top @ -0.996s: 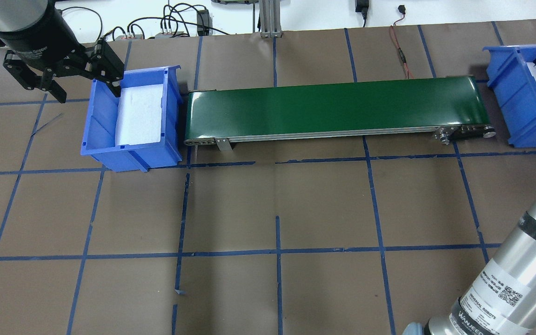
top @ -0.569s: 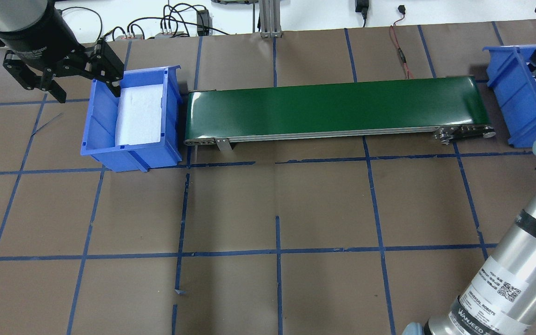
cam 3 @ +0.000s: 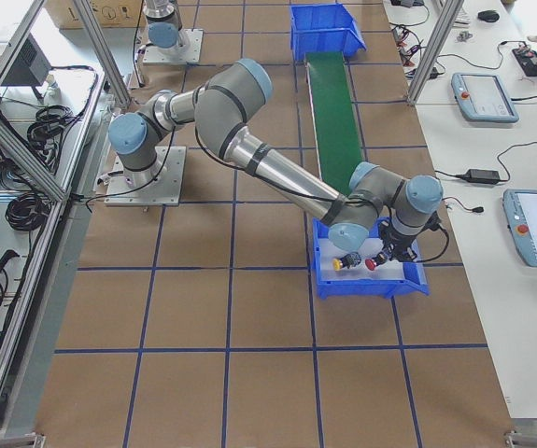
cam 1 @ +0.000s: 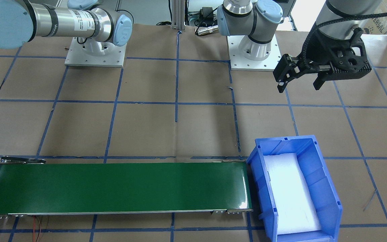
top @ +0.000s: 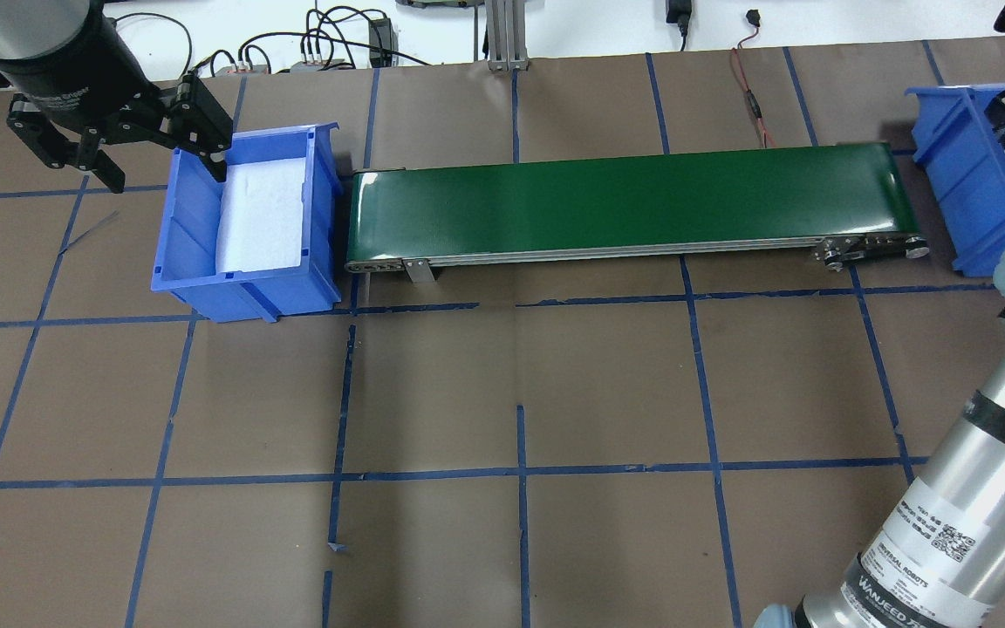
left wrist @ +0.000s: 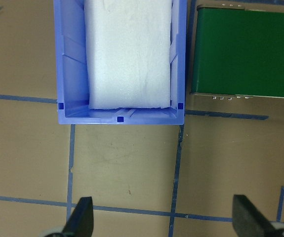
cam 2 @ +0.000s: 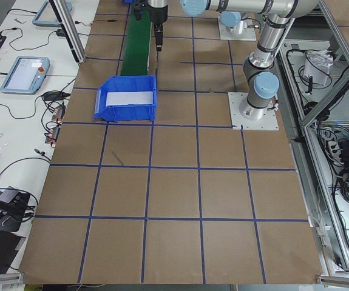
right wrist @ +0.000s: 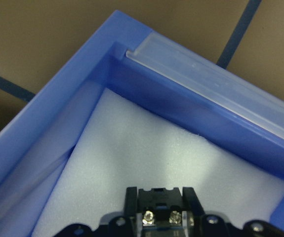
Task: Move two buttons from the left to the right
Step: 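Open the right gripper to release the red button in the bin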
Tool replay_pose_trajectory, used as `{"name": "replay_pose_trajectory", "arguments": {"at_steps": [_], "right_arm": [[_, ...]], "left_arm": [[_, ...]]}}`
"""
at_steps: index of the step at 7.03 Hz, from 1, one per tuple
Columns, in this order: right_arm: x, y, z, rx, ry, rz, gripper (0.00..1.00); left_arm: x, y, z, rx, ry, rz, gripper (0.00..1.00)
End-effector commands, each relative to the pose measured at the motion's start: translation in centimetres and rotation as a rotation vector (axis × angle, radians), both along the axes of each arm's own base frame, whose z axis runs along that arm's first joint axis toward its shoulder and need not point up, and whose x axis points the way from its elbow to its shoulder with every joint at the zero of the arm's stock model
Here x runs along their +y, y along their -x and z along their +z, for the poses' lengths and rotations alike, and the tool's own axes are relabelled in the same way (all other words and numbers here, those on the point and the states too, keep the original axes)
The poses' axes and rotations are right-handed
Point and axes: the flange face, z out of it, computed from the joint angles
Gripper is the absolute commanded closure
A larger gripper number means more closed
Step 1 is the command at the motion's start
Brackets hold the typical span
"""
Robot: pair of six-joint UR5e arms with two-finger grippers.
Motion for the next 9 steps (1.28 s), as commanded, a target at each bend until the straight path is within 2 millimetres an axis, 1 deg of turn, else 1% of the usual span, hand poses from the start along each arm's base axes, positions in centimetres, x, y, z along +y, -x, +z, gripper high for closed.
{"name": "replay_pose_trajectory", "arguments": {"at_steps": [1,2,3,5,6,7,8,9], "right_arm": [[0.0,0.0,0.0,-0.003,0.000,-0.002,0.47],[0.0,0.1,0.0,-0.003,0.000,-0.004,0.39],[0.0,-0.1,0.4,-0.018,0.013,-0.001,0.35],[0.5,-0.3,3.3,-0.017,0.037,0.004,0.32],[1.7,-0.3,6.3,-0.028,0.019,-0.004,0.30],[2.8,-1.0,9.8,-0.025,0.026,-0.004,0.26],[3.7,-2.3,12.5,-0.046,0.029,-0.006,0.16],[4.1,-5.1,15.6,-0.083,0.045,0.012,0.10]], "left_arm": [[0.1,0.0,0.1,-0.001,0.001,0.000,0.00],[0.1,0.0,0.1,-0.001,0.001,-0.003,0.00],[0.0,0.0,0.1,-0.001,0.001,-0.003,0.00],[0.1,0.2,0.1,-0.001,0.002,0.000,0.00],[0.1,0.1,0.1,-0.001,0.002,0.002,0.00],[0.1,0.1,0.1,-0.001,0.002,0.002,0.00],[0.1,0.1,0.1,-0.001,0.002,0.002,0.00],[0.2,0.2,0.1,-0.001,0.000,0.002,0.00]]}}
